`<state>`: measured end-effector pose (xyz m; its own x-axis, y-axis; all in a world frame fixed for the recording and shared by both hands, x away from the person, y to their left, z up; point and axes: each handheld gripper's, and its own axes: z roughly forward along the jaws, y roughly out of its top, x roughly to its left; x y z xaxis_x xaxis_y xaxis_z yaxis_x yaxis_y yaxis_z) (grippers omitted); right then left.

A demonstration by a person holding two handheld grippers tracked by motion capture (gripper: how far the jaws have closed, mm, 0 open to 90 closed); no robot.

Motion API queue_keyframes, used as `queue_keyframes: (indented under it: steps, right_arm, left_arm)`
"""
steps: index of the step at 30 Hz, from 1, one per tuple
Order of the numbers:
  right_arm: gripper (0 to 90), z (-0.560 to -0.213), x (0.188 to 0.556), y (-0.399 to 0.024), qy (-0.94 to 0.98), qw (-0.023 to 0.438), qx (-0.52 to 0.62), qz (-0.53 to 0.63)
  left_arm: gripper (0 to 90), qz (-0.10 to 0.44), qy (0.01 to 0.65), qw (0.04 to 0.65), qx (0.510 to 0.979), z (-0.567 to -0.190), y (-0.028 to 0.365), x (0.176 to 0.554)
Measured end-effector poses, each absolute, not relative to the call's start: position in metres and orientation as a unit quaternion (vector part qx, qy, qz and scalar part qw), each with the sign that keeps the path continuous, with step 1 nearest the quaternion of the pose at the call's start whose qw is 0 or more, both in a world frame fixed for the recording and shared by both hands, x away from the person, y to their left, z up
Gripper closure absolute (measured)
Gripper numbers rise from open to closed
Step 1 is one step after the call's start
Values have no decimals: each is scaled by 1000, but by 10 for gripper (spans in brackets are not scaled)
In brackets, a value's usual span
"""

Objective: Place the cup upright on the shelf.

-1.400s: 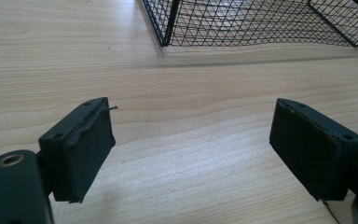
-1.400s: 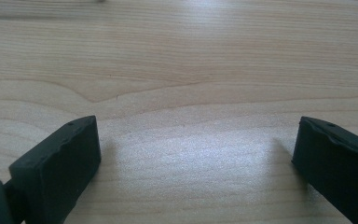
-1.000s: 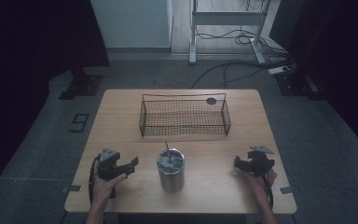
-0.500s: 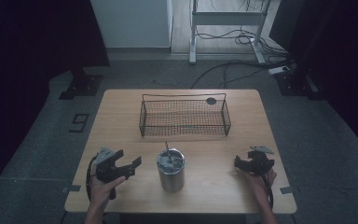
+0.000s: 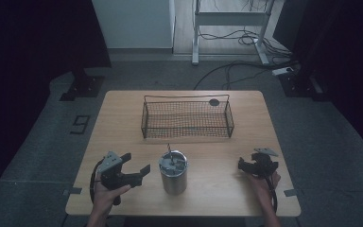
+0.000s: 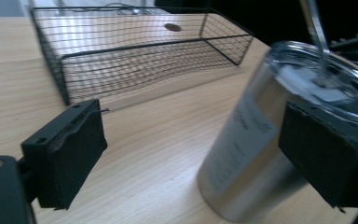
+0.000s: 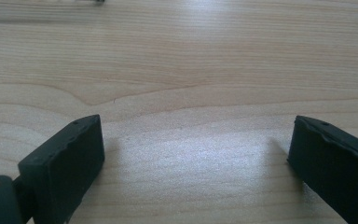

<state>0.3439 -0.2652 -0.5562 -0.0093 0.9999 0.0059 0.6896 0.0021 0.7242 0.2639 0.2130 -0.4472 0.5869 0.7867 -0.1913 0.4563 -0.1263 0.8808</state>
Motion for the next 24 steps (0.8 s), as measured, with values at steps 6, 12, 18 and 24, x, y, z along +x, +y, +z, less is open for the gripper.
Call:
queue_keyframes:
  steps: [6, 12, 18, 24]
  right_arm:
    - [31, -556, 344, -265, 651, 275, 650, 281]
    - [33, -556, 345, -265, 650, 276, 650, 280]
    - [33, -556, 345, -265, 650, 277, 650, 280]
    - [33, -556, 345, -265, 649, 277, 651, 279]
  left_arm:
    - [43, 144, 398, 516, 744, -446, 204, 259]
    - [6, 131, 377, 520, 755, -443, 195, 255]
    - [0, 119, 363, 528, 759, -440, 188, 252]
    - [0, 114, 348, 522, 770, -441, 180, 253]
